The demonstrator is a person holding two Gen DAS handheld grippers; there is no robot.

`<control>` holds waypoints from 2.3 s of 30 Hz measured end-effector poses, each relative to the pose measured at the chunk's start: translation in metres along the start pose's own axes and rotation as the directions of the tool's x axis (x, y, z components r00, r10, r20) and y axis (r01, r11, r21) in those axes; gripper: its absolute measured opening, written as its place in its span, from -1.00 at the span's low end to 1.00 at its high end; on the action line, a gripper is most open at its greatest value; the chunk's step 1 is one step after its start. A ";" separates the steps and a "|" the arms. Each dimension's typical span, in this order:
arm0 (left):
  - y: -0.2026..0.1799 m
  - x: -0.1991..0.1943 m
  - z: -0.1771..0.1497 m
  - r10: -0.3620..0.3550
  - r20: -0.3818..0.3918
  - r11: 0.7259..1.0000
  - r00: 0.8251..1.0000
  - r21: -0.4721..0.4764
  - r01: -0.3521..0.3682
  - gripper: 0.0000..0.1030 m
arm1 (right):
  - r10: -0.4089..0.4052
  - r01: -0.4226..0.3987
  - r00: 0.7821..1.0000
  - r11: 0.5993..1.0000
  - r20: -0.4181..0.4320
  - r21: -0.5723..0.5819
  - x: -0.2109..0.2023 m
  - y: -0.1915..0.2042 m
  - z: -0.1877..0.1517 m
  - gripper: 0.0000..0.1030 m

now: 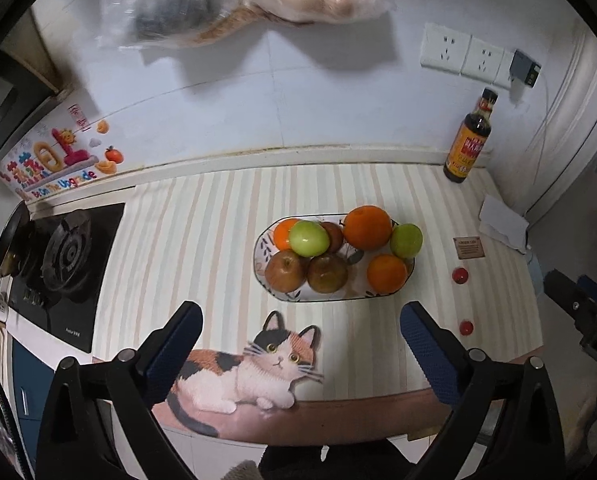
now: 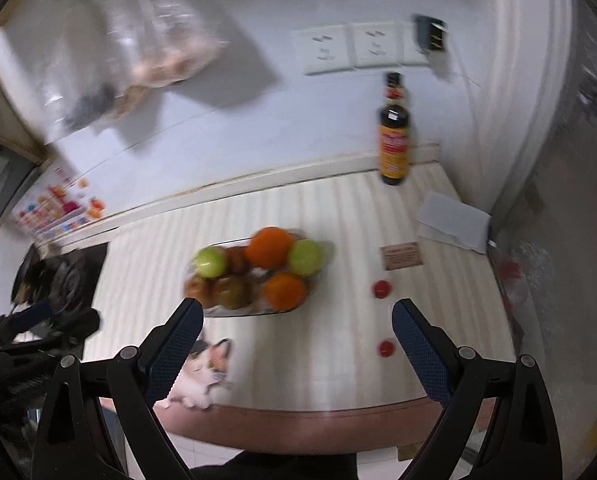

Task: Organize fruits
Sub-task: 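Grasp a small red tomato with the right gripper while the left gripper grasps another, then carry both red tomatoes onto the plate and open both grippers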

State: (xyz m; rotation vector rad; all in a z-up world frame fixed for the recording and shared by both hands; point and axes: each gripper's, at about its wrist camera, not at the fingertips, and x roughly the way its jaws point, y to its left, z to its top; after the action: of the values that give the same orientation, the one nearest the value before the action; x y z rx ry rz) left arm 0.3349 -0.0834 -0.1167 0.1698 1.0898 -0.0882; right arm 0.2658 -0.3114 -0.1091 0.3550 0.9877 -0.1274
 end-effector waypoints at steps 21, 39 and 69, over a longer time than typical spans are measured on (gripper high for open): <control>-0.177 0.160 0.031 0.080 -0.203 0.933 0.976 0.359 -0.001 0.97 | -0.022 0.058 0.950 0.993 -0.312 0.104 0.240 -0.122 -0.096 -0.46; -0.296 0.276 0.015 -0.066 -0.509 0.836 0.858 0.442 0.326 0.16 | -0.081 0.168 0.961 0.929 -0.264 0.331 0.223 -0.231 -0.087 -0.46; -0.178 0.190 0.042 -0.298 -0.426 0.870 0.854 0.246 0.426 -0.46 | -0.004 0.057 0.983 0.959 -0.185 0.279 0.189 -0.171 -0.027 -0.47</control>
State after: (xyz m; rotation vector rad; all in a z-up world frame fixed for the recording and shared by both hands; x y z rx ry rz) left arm 0.4320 -0.2634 -0.2832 0.2886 1.4809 -0.6135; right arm 0.3024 -0.4519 -0.3205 0.6232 1.1597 -0.2701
